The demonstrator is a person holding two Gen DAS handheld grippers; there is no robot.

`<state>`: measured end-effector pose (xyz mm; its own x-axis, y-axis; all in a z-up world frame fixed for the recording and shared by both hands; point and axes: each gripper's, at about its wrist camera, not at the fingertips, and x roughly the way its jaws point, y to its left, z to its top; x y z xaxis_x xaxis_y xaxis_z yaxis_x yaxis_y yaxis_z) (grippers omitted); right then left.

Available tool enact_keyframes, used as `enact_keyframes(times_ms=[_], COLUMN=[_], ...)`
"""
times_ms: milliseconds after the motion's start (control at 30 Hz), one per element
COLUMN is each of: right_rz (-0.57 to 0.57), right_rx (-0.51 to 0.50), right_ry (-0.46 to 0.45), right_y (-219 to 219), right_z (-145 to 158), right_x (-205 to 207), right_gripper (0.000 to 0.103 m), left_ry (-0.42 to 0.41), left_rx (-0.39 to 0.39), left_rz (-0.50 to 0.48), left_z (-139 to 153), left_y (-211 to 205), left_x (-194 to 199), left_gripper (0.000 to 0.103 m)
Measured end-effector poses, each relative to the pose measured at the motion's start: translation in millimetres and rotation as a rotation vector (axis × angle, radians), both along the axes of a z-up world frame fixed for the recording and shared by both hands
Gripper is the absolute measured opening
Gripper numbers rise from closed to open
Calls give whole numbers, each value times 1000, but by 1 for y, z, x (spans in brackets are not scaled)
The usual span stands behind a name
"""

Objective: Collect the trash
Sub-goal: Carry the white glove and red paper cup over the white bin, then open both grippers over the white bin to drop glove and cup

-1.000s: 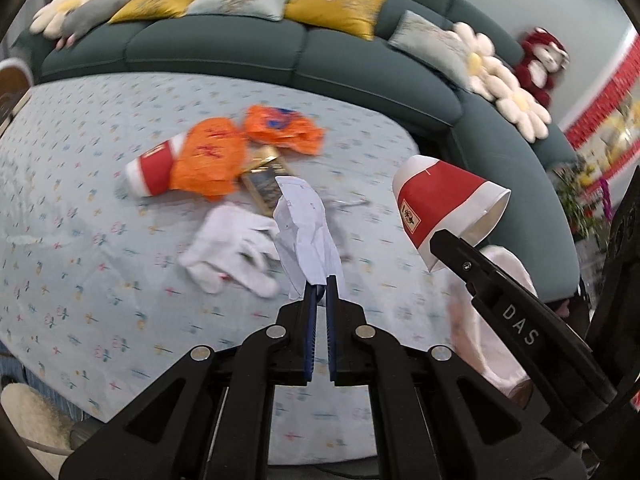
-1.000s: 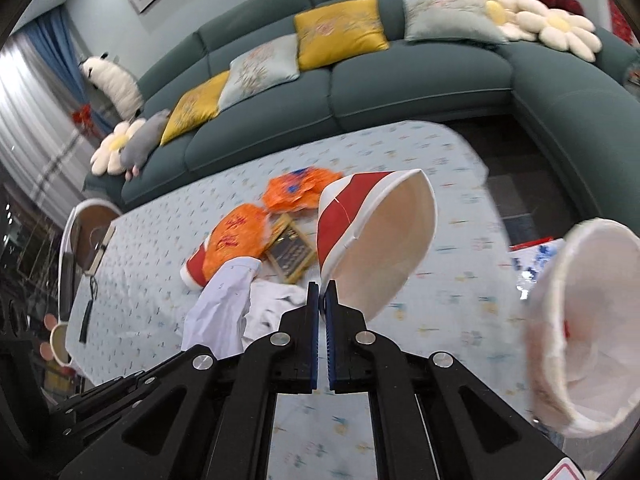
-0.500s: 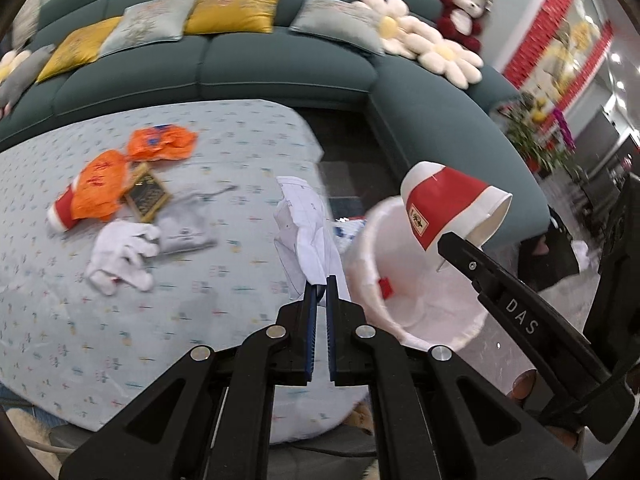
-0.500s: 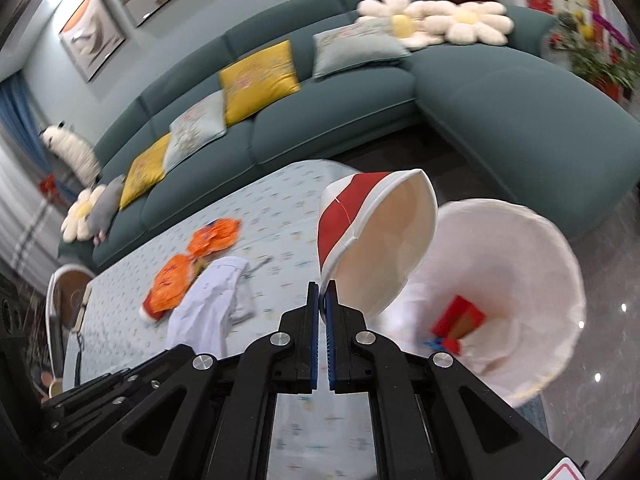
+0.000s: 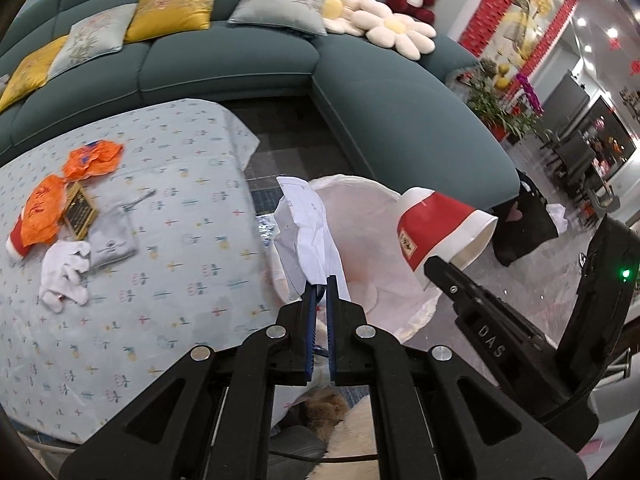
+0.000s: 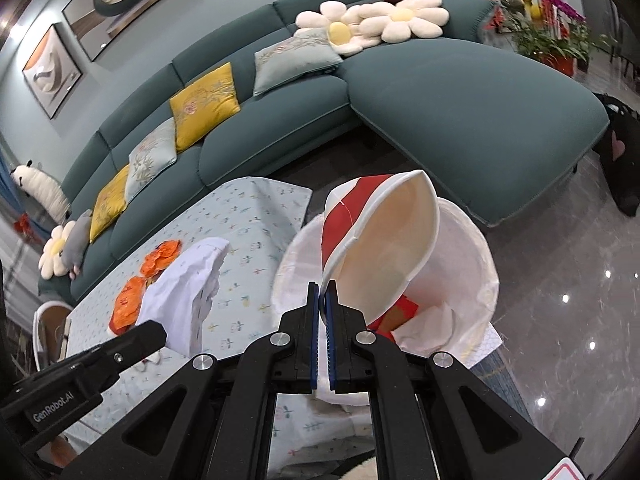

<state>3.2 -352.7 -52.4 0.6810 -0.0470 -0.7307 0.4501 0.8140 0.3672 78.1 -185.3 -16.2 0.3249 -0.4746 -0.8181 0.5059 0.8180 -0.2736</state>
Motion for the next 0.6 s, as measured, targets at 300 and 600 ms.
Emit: enact_keyframes(times_ms=[300,600], right_rz=[-23,-43], right_rx=[-7,-10], right_ry=[13,12], right_y=[-11,-13], right_z=[-6,-4], right_x=[-5,-9], right_gripper=[4,18], left_ry=[18,34], left_rx=[-11,-8], left_rz=[-47,-19], left_z=[-6,-8], left_y=[-27,-28], left_x=[-3,0], left_gripper=[5,16])
